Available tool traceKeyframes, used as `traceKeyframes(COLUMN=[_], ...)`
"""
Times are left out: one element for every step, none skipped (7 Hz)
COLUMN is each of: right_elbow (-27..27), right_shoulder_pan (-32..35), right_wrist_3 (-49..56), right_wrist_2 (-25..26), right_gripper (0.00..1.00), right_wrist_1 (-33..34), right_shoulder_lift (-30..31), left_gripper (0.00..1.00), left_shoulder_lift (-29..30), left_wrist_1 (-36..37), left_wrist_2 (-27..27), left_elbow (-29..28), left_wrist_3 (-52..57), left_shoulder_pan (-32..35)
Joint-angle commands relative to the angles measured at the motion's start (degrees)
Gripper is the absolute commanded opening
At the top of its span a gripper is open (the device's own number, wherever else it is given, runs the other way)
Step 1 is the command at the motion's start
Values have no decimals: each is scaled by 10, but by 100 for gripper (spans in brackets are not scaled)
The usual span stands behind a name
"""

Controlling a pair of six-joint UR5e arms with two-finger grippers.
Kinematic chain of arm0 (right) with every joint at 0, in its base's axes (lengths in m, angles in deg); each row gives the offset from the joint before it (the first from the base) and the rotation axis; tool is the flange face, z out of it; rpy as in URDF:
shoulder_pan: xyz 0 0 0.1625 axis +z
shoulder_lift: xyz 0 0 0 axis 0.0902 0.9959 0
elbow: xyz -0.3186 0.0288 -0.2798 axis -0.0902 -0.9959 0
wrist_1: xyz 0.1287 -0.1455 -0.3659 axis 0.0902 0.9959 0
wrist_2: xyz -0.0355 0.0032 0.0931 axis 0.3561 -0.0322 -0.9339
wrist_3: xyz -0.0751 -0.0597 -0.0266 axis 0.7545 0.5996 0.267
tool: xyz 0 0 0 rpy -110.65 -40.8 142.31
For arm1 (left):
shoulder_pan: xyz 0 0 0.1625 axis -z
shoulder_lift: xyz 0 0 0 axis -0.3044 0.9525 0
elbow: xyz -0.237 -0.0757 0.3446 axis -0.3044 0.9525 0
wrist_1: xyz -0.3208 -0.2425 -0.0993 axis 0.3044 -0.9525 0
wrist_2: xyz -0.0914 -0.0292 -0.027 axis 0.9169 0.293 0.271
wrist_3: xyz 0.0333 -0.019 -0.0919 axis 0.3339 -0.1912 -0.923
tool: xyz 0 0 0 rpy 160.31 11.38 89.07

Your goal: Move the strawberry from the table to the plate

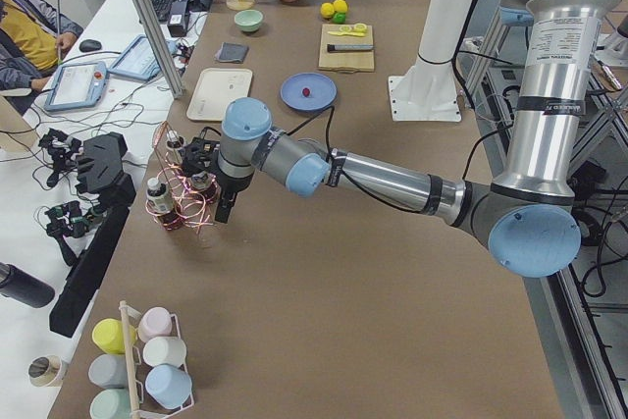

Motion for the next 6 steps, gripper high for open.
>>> traceKeyframes(right_elbow=[7, 9, 10, 12, 19, 23], right_shoulder_pan=[42, 42, 33, 4, -20, -30], right_wrist_3=[59, 59, 55, 35, 12, 3], right_wrist_2=[-21, -15, -11, -9, -2, -1], right_gripper=[100, 100, 100, 100, 100, 100], right_wrist_1=[1, 0, 0, -1, -2, -4], right_shoulder_lift=[34, 31, 25, 19, 16, 16], left_gripper=[97, 97, 97, 97, 97, 97], left_shoulder_lift=[-18, -36, -42, -42, -45, -45], left_wrist_1=[-1, -1, -1, -1, -1, -1], left_wrist_2=[-1, -6, -6, -6, -1, 1], left_elbow=[-1, 1, 3, 2, 1, 4], left_wrist_3=[14, 14, 14, 8, 8, 10], left_shoulder_pan=[1, 2, 3, 3, 13, 26])
